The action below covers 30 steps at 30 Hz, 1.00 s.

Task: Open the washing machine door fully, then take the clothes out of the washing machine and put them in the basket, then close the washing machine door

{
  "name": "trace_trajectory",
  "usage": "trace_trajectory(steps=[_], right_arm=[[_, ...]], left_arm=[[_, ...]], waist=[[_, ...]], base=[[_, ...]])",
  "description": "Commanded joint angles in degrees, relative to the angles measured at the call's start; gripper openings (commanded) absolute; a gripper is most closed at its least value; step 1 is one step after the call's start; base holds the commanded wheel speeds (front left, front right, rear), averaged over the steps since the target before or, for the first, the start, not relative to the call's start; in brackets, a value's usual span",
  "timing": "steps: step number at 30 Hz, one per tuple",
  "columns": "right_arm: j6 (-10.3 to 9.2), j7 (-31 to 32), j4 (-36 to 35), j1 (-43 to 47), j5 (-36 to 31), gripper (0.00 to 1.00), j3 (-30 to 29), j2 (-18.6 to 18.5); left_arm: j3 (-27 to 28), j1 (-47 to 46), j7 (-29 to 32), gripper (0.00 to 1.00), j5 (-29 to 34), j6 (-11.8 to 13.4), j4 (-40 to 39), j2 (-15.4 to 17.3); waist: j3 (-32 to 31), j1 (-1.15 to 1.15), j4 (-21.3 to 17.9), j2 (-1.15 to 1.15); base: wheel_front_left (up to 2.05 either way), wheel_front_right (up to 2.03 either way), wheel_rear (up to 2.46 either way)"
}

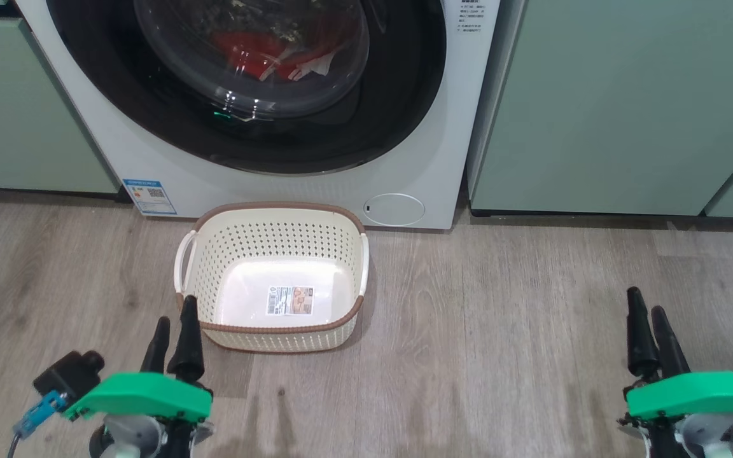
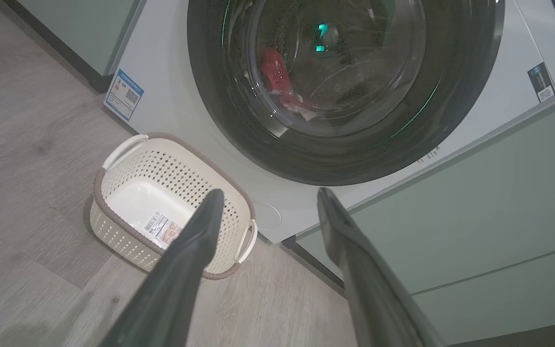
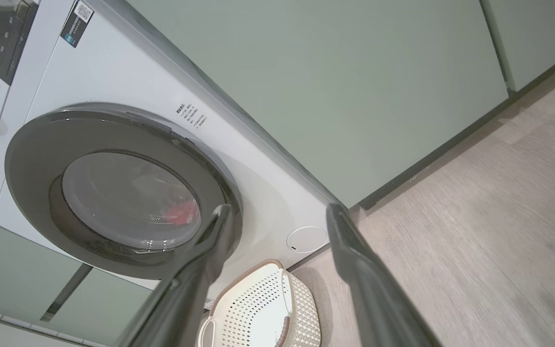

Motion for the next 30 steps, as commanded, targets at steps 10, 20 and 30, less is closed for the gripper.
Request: trace_trajectory(steps=[10,20,30], right_arm=[[-0.02,-2.4,-3.4,-3.4,-10.4,1.0,1.9,-0.8],[-0.03,-4.0,-4.6,-3.7,-18.3,1.0,2.7,-0.9],[-0.03,-5.7,-5.5,-4.1,-25.9,1.0,3.2,-1.0]], left_arm=[[-0.9,-3.6,-2.3,1.0,9.5,2.9,-2.7,2.0],[-2.7,-4.1,-4.0,1.0,16.6,6.0,-3.5,3.4],[-4.0,-4.7,-5.7,1.0,23.4,8.2,-4.3,4.5]], waist=[[-0.1,0.0,0.0,0.0],[0.0,0.0,0.1,0.0],[0.2,0.0,0.2,0.0]], base=[[0.0,0.0,0.0],[0.0,0.0,0.0],[0.0,0.0,0.0]])
